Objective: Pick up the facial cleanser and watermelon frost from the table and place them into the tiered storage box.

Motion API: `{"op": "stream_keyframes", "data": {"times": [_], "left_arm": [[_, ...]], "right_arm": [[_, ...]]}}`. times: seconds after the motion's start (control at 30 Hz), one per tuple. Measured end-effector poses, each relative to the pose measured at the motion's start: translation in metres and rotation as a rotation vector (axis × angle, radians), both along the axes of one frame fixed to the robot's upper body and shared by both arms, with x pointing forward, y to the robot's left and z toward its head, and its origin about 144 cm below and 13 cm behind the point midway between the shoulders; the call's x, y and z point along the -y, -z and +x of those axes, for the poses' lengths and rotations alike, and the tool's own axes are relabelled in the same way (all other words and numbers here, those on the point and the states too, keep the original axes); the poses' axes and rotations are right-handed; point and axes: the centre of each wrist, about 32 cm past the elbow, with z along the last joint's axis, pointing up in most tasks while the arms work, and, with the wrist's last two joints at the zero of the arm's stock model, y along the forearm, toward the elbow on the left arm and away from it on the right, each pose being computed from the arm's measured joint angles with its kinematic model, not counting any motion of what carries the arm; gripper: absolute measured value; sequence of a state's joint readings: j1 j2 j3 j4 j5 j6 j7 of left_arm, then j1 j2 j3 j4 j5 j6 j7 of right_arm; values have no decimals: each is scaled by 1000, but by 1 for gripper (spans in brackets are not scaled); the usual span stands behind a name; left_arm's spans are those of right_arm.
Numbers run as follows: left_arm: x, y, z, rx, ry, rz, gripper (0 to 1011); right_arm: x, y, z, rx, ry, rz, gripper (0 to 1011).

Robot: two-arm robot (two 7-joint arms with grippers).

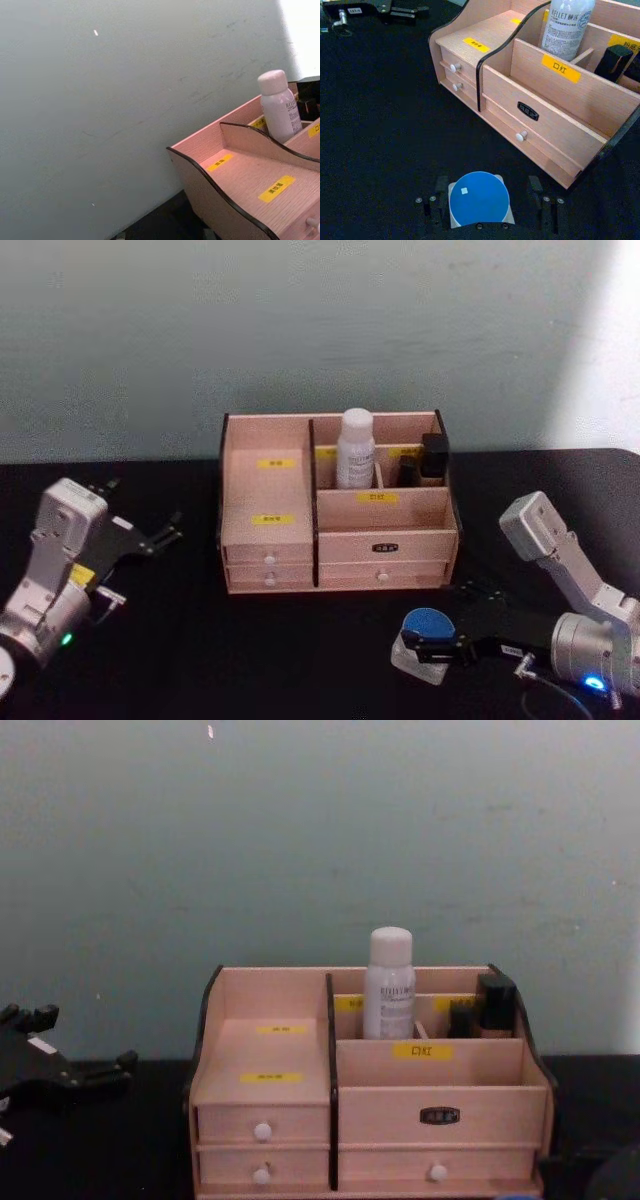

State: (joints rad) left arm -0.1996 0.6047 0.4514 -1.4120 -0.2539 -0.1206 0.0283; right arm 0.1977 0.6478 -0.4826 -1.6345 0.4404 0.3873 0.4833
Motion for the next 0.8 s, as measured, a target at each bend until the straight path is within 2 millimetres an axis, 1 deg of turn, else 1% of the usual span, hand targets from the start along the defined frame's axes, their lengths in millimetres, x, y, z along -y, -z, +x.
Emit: {"op": "stream_keyframes", "data": {"times": [0.8], "left_arm": [[0, 0, 0, 0, 0, 0, 1001]], "right_arm": [[-2, 6, 5, -10, 9, -17, 1002]]}}
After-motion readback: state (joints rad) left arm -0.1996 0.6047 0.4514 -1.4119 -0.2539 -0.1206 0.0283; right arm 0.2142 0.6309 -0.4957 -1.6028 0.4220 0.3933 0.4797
